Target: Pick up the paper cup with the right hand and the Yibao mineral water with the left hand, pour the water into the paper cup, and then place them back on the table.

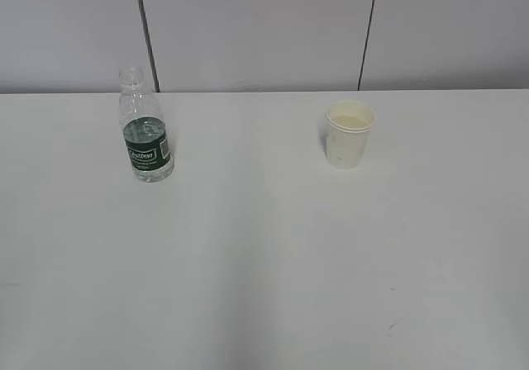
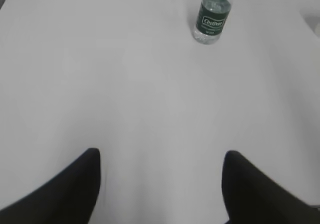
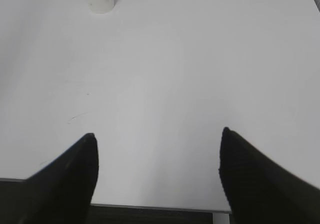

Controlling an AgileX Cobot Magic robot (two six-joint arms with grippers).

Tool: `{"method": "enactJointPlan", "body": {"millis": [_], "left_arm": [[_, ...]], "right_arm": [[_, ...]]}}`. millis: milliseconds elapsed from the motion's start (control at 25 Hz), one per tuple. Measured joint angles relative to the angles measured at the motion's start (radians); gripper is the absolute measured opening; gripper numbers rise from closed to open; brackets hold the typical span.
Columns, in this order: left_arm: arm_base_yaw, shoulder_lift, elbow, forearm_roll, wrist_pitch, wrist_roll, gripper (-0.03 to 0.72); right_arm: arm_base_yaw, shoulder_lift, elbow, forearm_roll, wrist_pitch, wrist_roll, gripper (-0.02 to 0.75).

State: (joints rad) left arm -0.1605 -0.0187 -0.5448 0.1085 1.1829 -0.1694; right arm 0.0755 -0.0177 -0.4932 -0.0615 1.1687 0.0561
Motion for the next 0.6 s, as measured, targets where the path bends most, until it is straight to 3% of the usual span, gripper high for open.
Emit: {"method": "enactJointPlan", "body": {"millis": [600], "left_arm": [[0.000, 0.000, 0.032, -0.003, -0.068, 0.001, 0.469]], "right_arm": [[0.000, 0.000, 0.004, 0.005, -0.015, -0.007, 0.586]]}}
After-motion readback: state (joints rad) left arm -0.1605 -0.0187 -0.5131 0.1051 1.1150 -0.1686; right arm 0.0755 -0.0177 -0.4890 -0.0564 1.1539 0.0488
